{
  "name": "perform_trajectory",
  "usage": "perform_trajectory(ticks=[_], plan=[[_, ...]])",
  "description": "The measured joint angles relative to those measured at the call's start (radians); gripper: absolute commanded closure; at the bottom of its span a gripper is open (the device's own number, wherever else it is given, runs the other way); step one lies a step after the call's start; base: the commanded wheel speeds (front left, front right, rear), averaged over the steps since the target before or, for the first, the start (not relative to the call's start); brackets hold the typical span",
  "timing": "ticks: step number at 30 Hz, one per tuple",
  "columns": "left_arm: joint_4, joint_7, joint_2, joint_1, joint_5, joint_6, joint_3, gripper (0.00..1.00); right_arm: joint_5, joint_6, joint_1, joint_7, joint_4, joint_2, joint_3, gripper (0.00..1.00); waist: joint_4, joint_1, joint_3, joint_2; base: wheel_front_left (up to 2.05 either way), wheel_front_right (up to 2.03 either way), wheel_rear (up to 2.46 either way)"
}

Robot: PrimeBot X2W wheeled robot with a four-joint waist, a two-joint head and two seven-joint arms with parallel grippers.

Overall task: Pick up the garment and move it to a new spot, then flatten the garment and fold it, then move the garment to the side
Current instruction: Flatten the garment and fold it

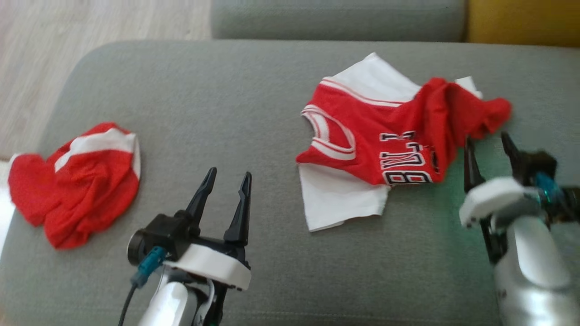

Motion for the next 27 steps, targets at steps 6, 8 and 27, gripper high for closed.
perform_trajectory(ticks=[6, 8, 27], plan=[[-0.003, 0.000, 0.000, 0.030, 0.000, 0.007, 0.001, 0.00, 0.166, 0.000, 0.202, -0.029, -0.186, 0.008, 0.034, 0.00, -0.041, 0.0000, -0.025, 0.0000, 0.00, 0.00, 0.00], [-0.004, 0.000, 0.000, 0.030, 0.000, 0.007, 0.001, 0.00, 0.195, 0.000, 0.256, -0.034, -0.225, 0.010, 0.042, 0.00, -0.047, 0.0000, -0.027, 0.0000, 0.00, 0.00, 0.00], [-0.001, 0.000, 0.000, 0.008, 0.013, -0.028, 0.001, 0.00, 0.145, 0.000, 0.134, 0.032, -0.214, 0.012, -0.023, 0.00, 0.006, 0.0000, 0.076, 0.0000, 0.00, 0.00, 0.00]])
